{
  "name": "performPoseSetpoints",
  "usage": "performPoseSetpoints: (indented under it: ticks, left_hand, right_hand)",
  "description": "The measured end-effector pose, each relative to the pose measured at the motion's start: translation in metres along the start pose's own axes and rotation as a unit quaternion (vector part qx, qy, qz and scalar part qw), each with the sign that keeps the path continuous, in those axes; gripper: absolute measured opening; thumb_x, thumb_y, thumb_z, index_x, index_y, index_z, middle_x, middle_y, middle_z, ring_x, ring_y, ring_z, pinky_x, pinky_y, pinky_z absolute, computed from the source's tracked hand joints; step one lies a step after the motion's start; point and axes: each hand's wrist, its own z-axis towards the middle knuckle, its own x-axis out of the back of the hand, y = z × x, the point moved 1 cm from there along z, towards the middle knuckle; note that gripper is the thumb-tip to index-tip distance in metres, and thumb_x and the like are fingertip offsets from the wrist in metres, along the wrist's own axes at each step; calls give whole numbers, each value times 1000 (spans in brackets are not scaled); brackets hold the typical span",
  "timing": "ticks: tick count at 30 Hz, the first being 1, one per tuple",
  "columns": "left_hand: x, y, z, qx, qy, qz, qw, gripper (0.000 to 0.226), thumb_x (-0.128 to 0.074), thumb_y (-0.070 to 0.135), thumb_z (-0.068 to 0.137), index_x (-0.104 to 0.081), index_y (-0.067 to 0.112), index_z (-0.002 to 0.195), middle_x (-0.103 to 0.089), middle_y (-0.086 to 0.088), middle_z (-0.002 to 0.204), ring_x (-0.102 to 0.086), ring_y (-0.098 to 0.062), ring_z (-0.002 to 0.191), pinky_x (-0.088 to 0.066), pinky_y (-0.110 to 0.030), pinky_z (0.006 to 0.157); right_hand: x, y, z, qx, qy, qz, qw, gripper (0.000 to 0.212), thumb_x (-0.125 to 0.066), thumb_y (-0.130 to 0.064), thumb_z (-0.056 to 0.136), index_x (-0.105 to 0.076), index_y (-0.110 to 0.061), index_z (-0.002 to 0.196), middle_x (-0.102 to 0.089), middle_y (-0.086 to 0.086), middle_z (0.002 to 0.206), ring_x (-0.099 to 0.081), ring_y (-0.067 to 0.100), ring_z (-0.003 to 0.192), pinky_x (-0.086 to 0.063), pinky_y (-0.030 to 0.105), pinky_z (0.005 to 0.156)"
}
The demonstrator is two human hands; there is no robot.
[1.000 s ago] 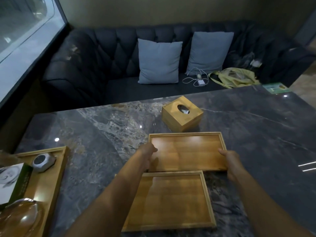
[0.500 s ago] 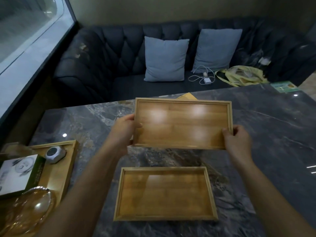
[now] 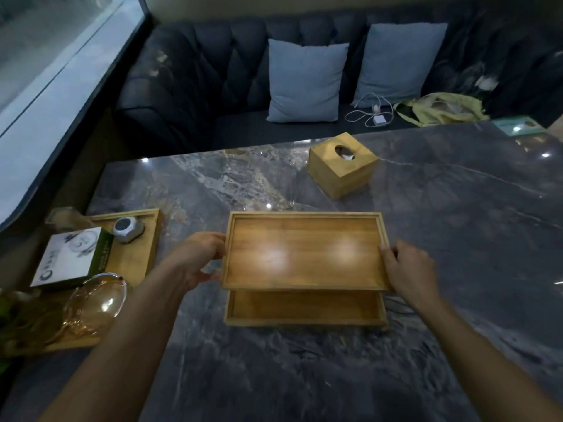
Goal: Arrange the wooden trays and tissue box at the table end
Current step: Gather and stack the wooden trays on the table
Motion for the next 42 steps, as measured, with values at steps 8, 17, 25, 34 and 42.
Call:
performPoseSetpoints:
  ticks: [8, 17, 25, 34, 42]
  left_hand:
    - [-8, -40, 6, 8, 5, -14, 1000, 33, -38, -13, 74, -61, 10, 74, -54, -5, 71, -47, -11, 64, -37, -22, 56]
    - [-22, -60, 11, 3, 18, -56, 998, 27, -41, -7, 82, -60, 10, 73, -56, -5, 77, -50, -13, 68, -37, -23, 56]
    - [-19, -79, -4, -154, 59, 44, 985, 44, -65, 7, 81, -49, 14, 122, -55, -2, 103, -54, -12, 91, -48, -26, 72]
    - [-23, -133, -6, -255, 83, 313, 911, 36, -69, 7, 75, -56, 9, 108, -61, -10, 95, -62, -29, 87, -36, -26, 67]
    - [-25, -137, -5, -284, 147, 361, 876, 22, -69, 11, 76, -54, 5, 92, -68, -18, 82, -65, -38, 77, -36, -31, 59]
  right_hand:
    - [-16, 5, -29, -29, -37, -31, 998, 34, -44, -26, 93, -60, 4, 93, -65, 31, 98, -59, 43, 91, -43, 42, 71]
    - [-36, 19, -38, -36, -49, -56, 997, 34, -46, -27, 92, -57, 4, 85, -65, 31, 93, -60, 43, 87, -45, 43, 71]
    - [-24, 23, -53, -2, -10, 74, 997, 28, -59, -34, 85, -58, -9, 98, -65, 17, 96, -61, 34, 88, -45, 38, 70]
    - [-21, 59, -91, 124, -112, 110, 980, 45, -78, -16, 69, -62, -9, 111, -62, 12, 116, -58, 25, 108, -43, 34, 92]
    - [-30, 65, -88, 198, -52, 71, 976, 32, -76, 7, 62, -66, 0, 92, -71, 22, 90, -69, 36, 83, -57, 44, 71]
